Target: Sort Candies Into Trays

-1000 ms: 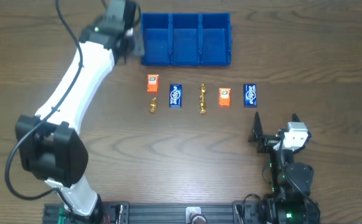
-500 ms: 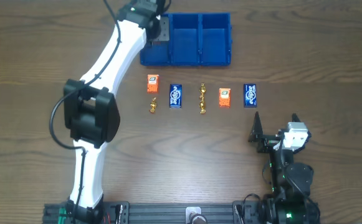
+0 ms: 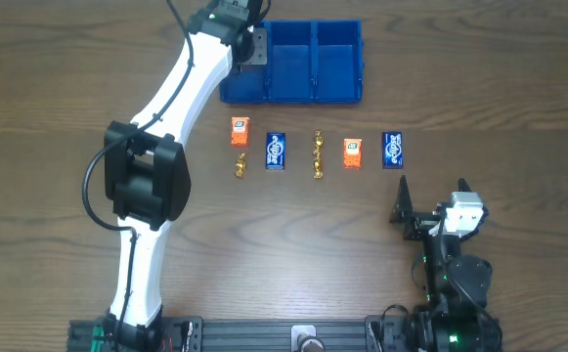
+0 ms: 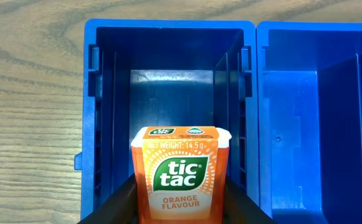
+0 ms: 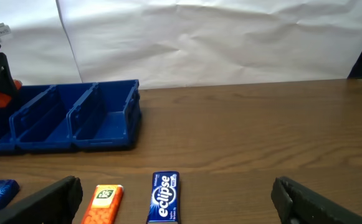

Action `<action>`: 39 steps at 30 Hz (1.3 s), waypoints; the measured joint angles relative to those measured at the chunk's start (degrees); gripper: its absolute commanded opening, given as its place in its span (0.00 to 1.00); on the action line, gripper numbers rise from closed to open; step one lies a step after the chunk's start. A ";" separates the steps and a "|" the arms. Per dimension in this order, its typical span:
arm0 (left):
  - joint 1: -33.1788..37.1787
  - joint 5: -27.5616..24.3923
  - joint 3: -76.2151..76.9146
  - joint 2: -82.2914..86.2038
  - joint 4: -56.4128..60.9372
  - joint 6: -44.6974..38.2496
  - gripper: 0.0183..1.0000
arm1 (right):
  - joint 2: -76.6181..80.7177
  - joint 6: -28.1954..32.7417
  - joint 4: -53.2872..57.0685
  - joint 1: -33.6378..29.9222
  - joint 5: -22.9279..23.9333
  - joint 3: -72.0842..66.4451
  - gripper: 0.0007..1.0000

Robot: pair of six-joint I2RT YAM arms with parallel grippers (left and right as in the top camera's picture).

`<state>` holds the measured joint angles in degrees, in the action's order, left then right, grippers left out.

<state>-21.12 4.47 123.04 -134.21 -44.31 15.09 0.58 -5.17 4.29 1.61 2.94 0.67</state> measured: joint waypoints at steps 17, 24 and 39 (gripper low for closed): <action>-1.05 2.03 -0.09 6.34 -6.19 0.15 0.99 | 0.00 0.02 0.00 0.00 0.00 0.00 1.00; -4.96 2.82 -18.43 26.47 -3.96 3.63 0.96 | 0.00 0.00 0.00 0.00 0.00 0.00 1.00; -5.77 -0.04 -46.51 26.69 10.27 6.16 0.91 | 0.00 0.00 0.00 0.00 0.00 0.00 1.00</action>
<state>-26.89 4.43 76.53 -107.53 -34.04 21.26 0.58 -5.17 4.29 1.61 2.94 0.67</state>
